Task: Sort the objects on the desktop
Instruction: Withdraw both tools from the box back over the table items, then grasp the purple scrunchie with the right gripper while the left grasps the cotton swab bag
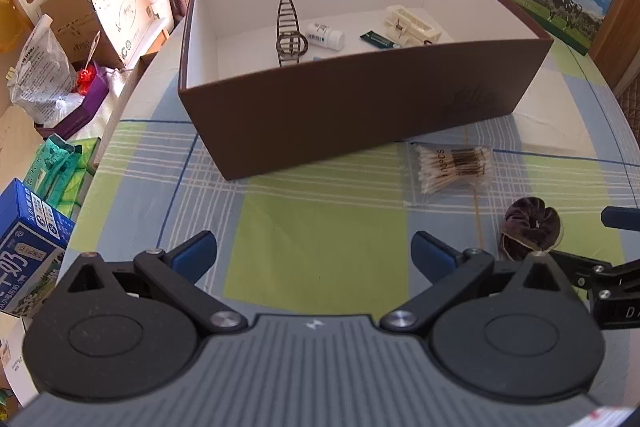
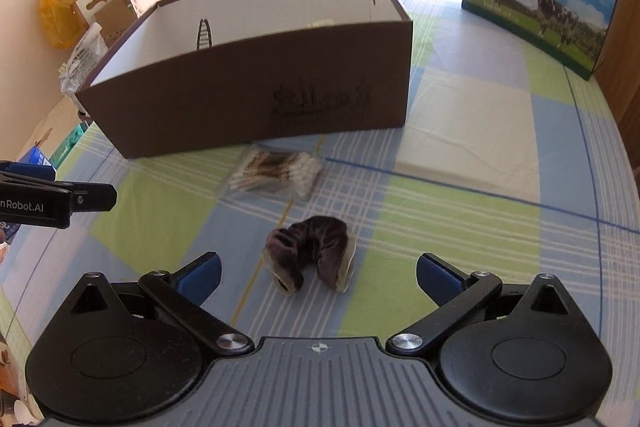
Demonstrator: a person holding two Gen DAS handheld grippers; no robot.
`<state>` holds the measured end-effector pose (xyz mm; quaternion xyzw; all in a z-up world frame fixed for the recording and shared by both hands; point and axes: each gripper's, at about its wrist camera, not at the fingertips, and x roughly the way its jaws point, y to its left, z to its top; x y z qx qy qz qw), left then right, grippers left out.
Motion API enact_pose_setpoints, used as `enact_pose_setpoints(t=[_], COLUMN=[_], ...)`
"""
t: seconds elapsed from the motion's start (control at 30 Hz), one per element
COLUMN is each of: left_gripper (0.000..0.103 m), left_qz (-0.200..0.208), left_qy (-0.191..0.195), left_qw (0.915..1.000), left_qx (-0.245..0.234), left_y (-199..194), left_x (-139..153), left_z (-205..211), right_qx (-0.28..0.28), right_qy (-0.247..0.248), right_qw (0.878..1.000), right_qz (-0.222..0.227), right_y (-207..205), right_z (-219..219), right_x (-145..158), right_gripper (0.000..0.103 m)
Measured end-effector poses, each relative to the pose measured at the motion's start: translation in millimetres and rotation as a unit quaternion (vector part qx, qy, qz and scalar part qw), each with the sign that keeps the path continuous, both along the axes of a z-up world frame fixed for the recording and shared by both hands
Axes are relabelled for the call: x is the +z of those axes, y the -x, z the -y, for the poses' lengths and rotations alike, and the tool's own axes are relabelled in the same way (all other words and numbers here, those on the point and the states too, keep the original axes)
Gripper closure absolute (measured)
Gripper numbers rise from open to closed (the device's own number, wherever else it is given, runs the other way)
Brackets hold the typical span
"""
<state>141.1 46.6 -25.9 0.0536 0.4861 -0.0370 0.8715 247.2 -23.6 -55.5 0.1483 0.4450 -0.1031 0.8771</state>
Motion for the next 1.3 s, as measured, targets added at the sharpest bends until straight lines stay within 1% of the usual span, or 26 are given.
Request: enact_pose_setpoints(t=[0.3,0.37,0.4,0.47,0.53,0.67,0.77,0.83,0.93,1.03,1.17,1.3], left_gripper=[0.001,0.001,0.001,0.001,0.001,0.001,0.001,0.001,0.001,0.001,0.001,0.001], left_qz=[-0.015,-0.016,-0.018,-0.021,-0.023,-0.027,-0.027,-0.028,-0.032,-0.034,-0.029,-0.019], left_qy=[0.006,0.007,0.007,0.005,0.005,0.006,0.007,0.005,0.005,0.006,0.013,0.038], left_qw=[0.9999,0.9998,0.9998,0.9998,0.9997,0.9996,0.9996,0.9996,0.9994,0.9993,0.9990,0.9967], left_qx=[-0.001,-0.002,-0.002,-0.001,0.000,0.000,-0.004,-0.005,-0.007,-0.013,-0.032,-0.069], left_y=[-3,-4,-5,-6,-7,-9,-10,-11,-12,-13,-15,-19], left_x=[-15,-17,-18,-21,-25,-28,-29,-31,-34,-37,-39,-42], left_z=[0,0,0,0,0,-1,0,1,2,5,14,30], right_qx=[0.003,0.008,0.011,0.012,0.013,0.020,0.022,0.024,0.024,0.017,-0.005,-0.035], right_qy=[0.013,0.019,0.019,0.015,0.014,0.013,0.016,0.003,-0.009,-0.015,-0.019,-0.008], right_qw=[1.000,1.000,1.000,1.000,1.000,1.000,1.000,1.000,1.000,1.000,1.000,0.999], right_qz=[-0.015,-0.013,-0.014,-0.012,-0.008,-0.002,-0.003,0.001,0.005,0.005,0.003,-0.003], right_y=[-5,-7,-8,-10,-12,-15,-18,-17,-14,-11,-3,7], right_z=[-2,-3,-3,-3,-2,-3,-3,-1,3,7,17,31], right_x=[-19,-22,-24,-27,-30,-33,-37,-38,-39,-38,-38,-37], right_gripper=[0.003,0.009,0.014,0.020,0.027,0.034,0.045,0.060,0.072,0.080,0.081,0.082])
